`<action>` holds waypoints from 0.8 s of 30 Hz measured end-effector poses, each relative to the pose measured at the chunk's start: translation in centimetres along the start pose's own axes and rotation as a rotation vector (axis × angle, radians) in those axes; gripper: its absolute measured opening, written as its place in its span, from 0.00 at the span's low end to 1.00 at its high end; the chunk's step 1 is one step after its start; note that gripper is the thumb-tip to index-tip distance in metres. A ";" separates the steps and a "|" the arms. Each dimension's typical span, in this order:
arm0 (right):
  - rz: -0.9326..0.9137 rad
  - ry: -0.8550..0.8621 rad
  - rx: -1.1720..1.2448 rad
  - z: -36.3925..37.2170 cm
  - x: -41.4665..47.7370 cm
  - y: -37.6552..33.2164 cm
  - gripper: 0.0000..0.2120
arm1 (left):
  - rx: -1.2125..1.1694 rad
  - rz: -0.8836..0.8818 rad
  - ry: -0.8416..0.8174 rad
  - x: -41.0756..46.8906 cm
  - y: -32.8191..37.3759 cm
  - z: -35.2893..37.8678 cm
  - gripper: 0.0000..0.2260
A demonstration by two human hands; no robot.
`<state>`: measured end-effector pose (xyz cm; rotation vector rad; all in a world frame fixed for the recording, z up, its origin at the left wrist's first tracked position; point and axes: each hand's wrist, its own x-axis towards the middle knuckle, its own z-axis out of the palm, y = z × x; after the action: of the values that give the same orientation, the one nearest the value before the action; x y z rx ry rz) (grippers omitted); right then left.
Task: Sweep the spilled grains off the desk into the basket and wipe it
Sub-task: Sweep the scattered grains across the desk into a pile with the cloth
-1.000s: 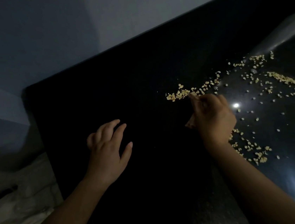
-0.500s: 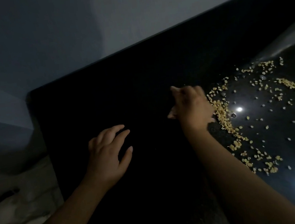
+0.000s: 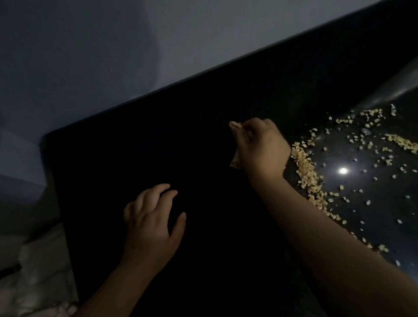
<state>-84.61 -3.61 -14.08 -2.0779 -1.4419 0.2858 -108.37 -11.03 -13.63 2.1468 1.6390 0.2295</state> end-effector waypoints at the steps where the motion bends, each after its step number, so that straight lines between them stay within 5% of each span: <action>1: -0.007 -0.041 -0.026 0.6 0.4 0.2 0.14 | 0.009 -0.004 0.006 0.0 0.1 0.1 0.25; 6: 0.140 0.025 -0.148 -1.0 1.9 4.3 0.18 | -0.009 -0.025 0.001 -0.3 0.7 0.1 0.27; 11: 0.156 0.126 -0.022 -5.5 -0.1 5.2 0.17 | -0.093 -0.065 -0.052 -1.0 2.7 -0.4 0.32; 17: 0.131 0.187 0.219 -11.4 -10.1 1.6 0.06 | -0.074 0.026 -0.135 -3.0 4.6 -0.7 0.22; 24: 0.198 0.208 0.223 -12.8 -21.9 1.0 0.03 | -0.071 0.156 -0.247 -7.6 5.0 -1.1 0.22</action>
<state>-86.17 -28.15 -7.66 -2.0028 -1.0366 0.2851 -106.63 -19.06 -9.58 2.1540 1.3097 0.0635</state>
